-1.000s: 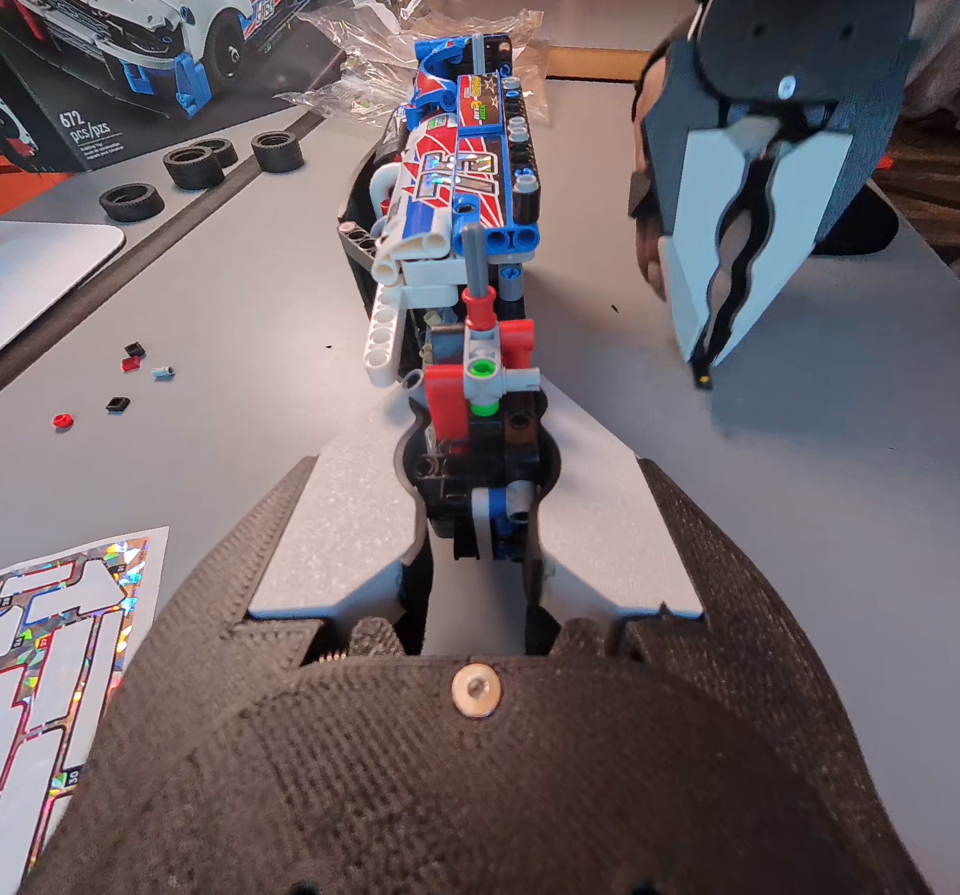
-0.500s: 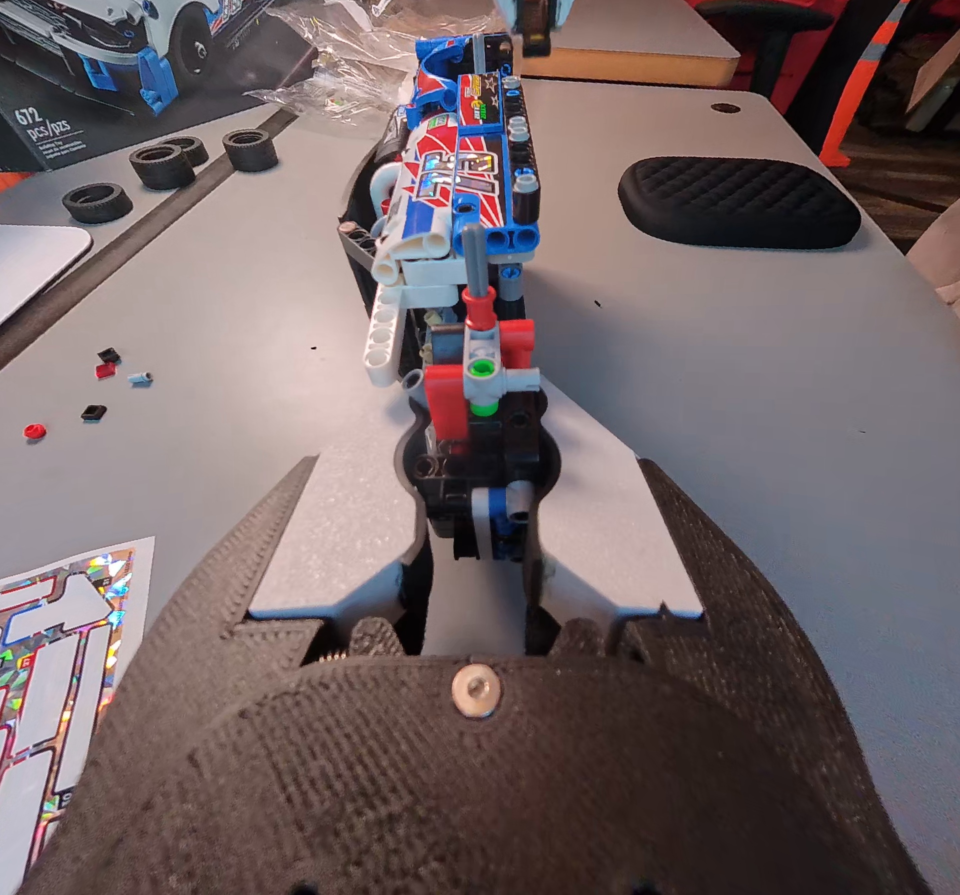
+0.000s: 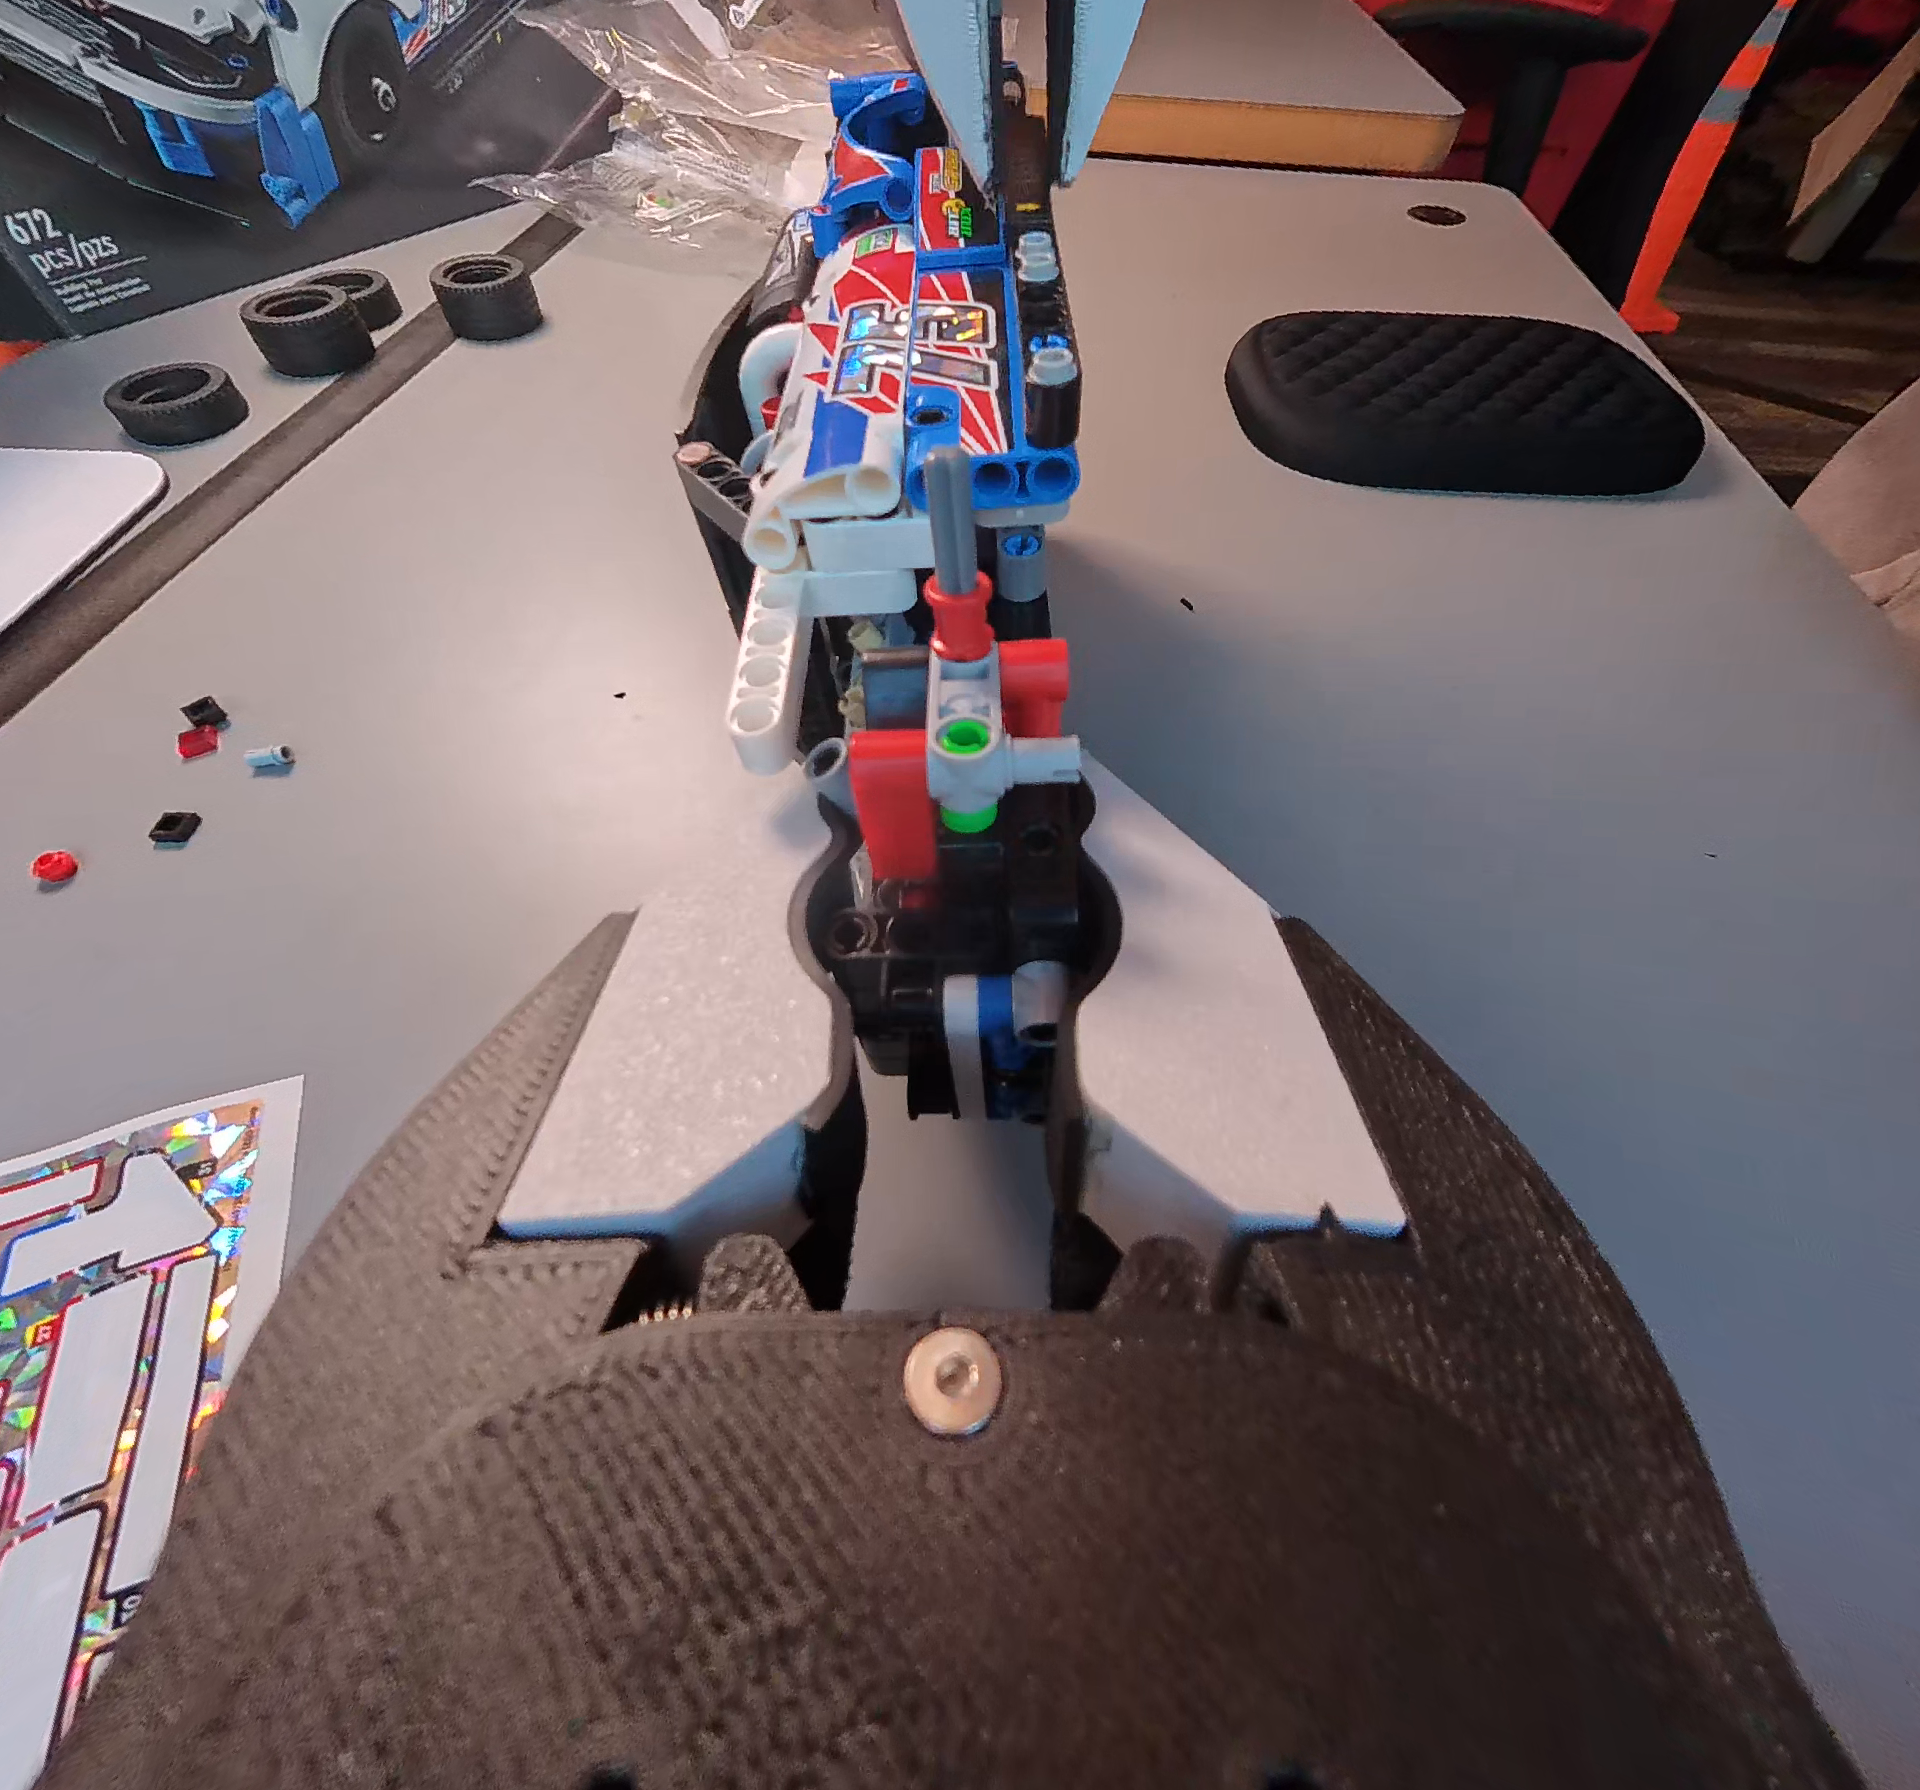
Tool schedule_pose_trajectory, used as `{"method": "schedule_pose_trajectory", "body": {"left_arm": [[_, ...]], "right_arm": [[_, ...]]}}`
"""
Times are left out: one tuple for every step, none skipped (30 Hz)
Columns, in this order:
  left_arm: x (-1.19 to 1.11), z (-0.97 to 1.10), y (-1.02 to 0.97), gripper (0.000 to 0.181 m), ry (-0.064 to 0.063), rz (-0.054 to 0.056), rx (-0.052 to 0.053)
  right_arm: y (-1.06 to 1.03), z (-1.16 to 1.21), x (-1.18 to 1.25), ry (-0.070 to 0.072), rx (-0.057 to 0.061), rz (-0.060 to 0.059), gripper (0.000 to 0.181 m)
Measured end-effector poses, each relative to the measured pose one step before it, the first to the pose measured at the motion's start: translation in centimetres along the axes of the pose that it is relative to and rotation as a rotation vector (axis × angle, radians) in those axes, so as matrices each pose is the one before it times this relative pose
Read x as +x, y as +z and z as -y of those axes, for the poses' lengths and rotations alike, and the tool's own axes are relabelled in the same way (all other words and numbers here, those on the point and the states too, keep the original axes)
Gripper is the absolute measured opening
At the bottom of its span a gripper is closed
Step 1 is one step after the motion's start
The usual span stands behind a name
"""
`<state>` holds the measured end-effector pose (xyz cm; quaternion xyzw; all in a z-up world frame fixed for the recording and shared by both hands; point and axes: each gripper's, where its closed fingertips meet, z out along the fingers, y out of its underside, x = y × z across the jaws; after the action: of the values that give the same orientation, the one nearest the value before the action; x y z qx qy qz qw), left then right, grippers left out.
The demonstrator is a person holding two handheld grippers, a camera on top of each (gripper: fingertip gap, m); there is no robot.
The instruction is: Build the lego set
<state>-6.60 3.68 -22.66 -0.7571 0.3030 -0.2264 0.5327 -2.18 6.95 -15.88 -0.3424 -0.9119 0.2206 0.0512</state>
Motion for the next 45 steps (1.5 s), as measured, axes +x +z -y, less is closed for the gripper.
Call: {"method": "schedule_pose_trajectory", "body": {"left_arm": [[0.004,0.002,0.007,0.033,0.0004,0.0001,0.0],[-0.004,-0.006,-0.009,0.033,-0.0007,0.0002,-0.0003],[-0.002,0.004,0.002,0.033,-0.0006,-0.0006,0.0003],[0.013,0.0,-0.006,0.033,0.0001,-0.0005,0.0002],[0.002,-0.009,0.001,0.033,0.0002,0.0003,-0.0008],[-0.026,0.004,-0.006,0.033,-0.0011,0.0004,-0.0004],[-0.01,-0.006,0.005,0.033,-0.0022,-0.0002,0.0002],[0.008,-0.001,0.0,0.033,0.0,-0.0005,-0.0001],[0.02,0.002,0.004,0.033,0.0022,-0.0005,-0.0008],[0.004,-0.009,-0.007,0.033,0.0038,0.0013,-0.0014],[0.006,0.003,0.005,0.033,0.0003,0.0004,-0.0007],[0.007,-0.01,0.017,0.033,0.0,-0.0005,-0.0014],[0.015,0.002,0.018,0.033,0.0025,-0.0003,-0.0022],[0.026,-0.01,0.009,0.033,0.0047,-0.0001,-0.002],[0.021,-0.003,-0.012,0.033,0.0061,0.001,-0.0017],[0.01,-0.01,-0.016,0.033,0.0052,0.0017,-0.0003],[0.005,0.008,-0.018,0.033,0.0006,0.0003,0.0012],[0.024,0.011,0.008,0.033,-0.002,-0.0022,0.0016],[0.02,0.0,0.016,0.033,0.0019,-0.0018,-0.0005],[0.011,0.007,0.031,0.033,0.0064,0.0001,-0.0022],[0.031,-0.005,0.014,0.033,0.0025,-0.001,-0.0009],[0.016,0.002,-0.026,0.033,-0.0003,-0.0025,0.001],[0.002,-0.009,-0.035,0.033,-0.0032,-0.0031,0.0012],[-0.01,-0.006,-0.009,0.033,-0.0039,-0.0034,0.0016],[-0.002,0.006,0.008,0.033,-0.0018,-0.0045,0.0003],[0.01,-0.005,0.023,0.033,-0.0005,-0.006,-0.0012],[0.003,0.01,0.032,0.034,0.0029,-0.0027,-0.002],[0.003,-0.008,0.023,0.034,0.0007,-0.0011,-0.0014],[-0.01,0.0,-0.006,0.034,-0.0024,-0.0016,0.0002],[-0.033,-0.008,-0.012,0.033,-0.0073,-0.002,0.0014],[-0.05,0.01,-0.016,0.034,-0.0062,-0.0034,0.003],[-0.04,-0.012,-0.021,0.033,-0.002,-0.0032,-0.0006],[-0.02,-0.029,-0.022,0.033,0.0002,-0.0017,-0.0038],[-0.023,-0.001,0.013,0.033,-0.0012,-0.0013,-0.0007],[-0.004,0.022,0.02,0.033,-0.0027,-0.0019,0.003],[0.007,0.004,-0.01,0.033,-0.0036,-0.0037,0.0032],[0.028,-0.005,-0.002,0.033,0.0023,-0.0022,-0.0004],[0.021,-0.005,0.004,0.033,0.0055,0.0013,-0.0031],[-0.007,-0.015,-0.008,0.034,-0.0006,0.0008,-0.0011],[-0.023,0.004,-0.017,0.033,-0.0045,-0.0001,0.0026],[-0.037,-0.003,-0.017,0.033,-0.005,-0.0004,0.0019],[-0.042,0.003,-0.009,0.033,-0.0064,-0.0003,0.0002],[-0.066,-0.001,0.01,0.033,-0.0086,-0.0012,-0.0001],[-0.032,0.007,0.011,0.033,-0.0052,-0.0017,0.0007],[-0.024,0.002,0.0,0.033,-0.0008,-0.0014,0.0009]], "right_arm": [[0.004,-0.014,-0.007,-0.001,0.0012,0.0019,0.004],[0.009,-0.006,0.019,-0.0024,0.0017,-0.0002,0.005],[0.003,0.003,0.004,-0.0027,0.0025,0.0003,0.005],[0.003,0.001,-0.022,-0.0025,0.0032,0.001,0.005],[0.011,-0.004,0.018,-0.0025,0.0049,-0.0019,0.005],[-0.004,-0.009,0.056,-0.0035,0.0069,-0.0045,0.005],[-0.003,-0.006,0.048,-0.0043,0.0088,-0.0048,0.005],[-0.002,0.003,0.002,-0.003,0.0112,-0.0013,0.005],[0.018,0.008,-0.053,0.0014,0.0133,0.0033,0.005],[0.005,0.013,-0.021,0.0022,0.0137,0.0021,0.005],[-0.002,-0.02,0.023,-0.0018,0.0128,-0.0017,0.005],[-0.021,-0.021,0.013,-0.0049,0.0087,-0.0027,0.005],[-0.006,-0.025,-0.025,-0.0056,0.0047,-0.0017,0.005],[0.011,-0.004,-0.073,-0.0075,0.0016,0.0002,0.005],[0.029,-0.002,-0.076,-0.01,-0.0007,-0.001,0.005],[0.034,0.006,-0.038,-0.0107,-0.0017,-0.0036,0.005],[0.028,-0.002,0.014,-0.0112,-0.0031,-0.006,0.005],[0.02,-0.011,-0.033,-0.0064,-0.0021,-0.0007,0.004],[0.02,-0.007,-0.085,0.0001,-0.001,0.0067,0.004],[0.021,-0.012,-0.092,-0.0056,-0.0034,0.0074,0.004],[0.036,0.011,-0.06,-0.0085,-0.0044,0.0035,0.004],[0.047,0.048,-0.064,-0.011,-0.0055,0.0031,0.005],[0.028,0.036,-0.017,-0.0134,-0.0063,-0.0011,0.005],[0.006,0.001,0.019,-0.0157,-0.0071,-0.0043,0.005],[0.001,-0.023,-0.034,-0.0074,-0.0039,0.0015,0.005],[-0.004,-0.003,-0.087,-0.0008,0.0026,0.007,0.005],[-0.022,-0.027,-0.085,0.0002,0.007,0.0059,0.005],[-0.035,-0.027,-0.027,-0.0014,0.0075,-0.0002,0.005],[-0.06,-0.055,-0.055,-0.0039,0.0035,-0.0007,0.005],[-0.023,-0.051,0.077,-0.0062,0.0021,-0.0094,0.005],[-0.018,-0.035,0.092,-0.0066,0.0043,-0.0085,0.005],[0.011,0.04,0.071,0.0003,0.0099,-0.0033,0.005],[0.006,0.019,0.094,0.0025,0.0118,-0.0038,0.005],[-0.018,-0.013,0.034,0.0027,0.0062,-0.0009,0.005],[-0.013,-0.026,0.015,-0.0002,0.004,-0.0018,0.005],[0.006,0.014,-0.007,0.0005,0.0074,-0.0002,0.005],[0.01,0.008,-0.068,0.0016,0.0087,0.0038,0.005],[0.006,0.003,-0.047,-0.0005,0.008,0.0024,0.005],[0.0,0.014,0.019,-0.0008,0.0084,-0.0022,0.005],[0.004,0.024,0.061,0.0004,0.0088,-0.0052,0.005],[-0.003,0.048,0.077,0.0071,0.0091,-0.0058,0.005],[-0.025,0.006,0.147,0.0072,0.0061,-0.0109,0.005],[-0.045,-0.007,0.198,0.0026,0.0045,-0.0157,0.005],[0.013,-0.083,0.093,0.0022,-0.0003,-0.0096,0.006],[0.033,-0.064,-0.058,-0.0004,-0.0032,-0.0003,0.008]]}}
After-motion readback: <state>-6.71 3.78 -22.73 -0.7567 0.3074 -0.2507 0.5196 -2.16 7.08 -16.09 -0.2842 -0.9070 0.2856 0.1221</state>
